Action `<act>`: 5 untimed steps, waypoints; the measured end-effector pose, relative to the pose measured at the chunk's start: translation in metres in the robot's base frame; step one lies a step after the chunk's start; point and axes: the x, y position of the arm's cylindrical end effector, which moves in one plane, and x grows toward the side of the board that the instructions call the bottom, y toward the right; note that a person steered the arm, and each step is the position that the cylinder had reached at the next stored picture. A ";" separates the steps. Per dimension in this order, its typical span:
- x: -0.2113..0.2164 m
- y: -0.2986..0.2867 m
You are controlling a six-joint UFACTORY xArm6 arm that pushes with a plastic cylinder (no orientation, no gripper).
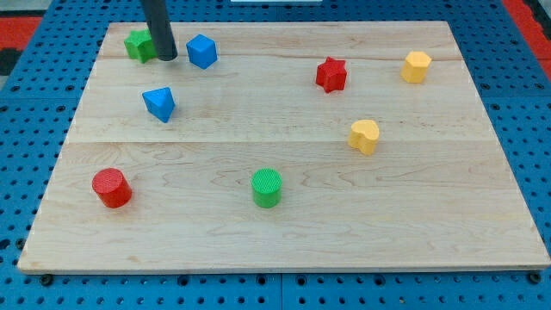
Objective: Move blue cube to the horizontal left of red star
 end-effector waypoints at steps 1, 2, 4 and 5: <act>-0.005 0.000; -0.014 0.022; -0.013 0.122; -0.049 0.117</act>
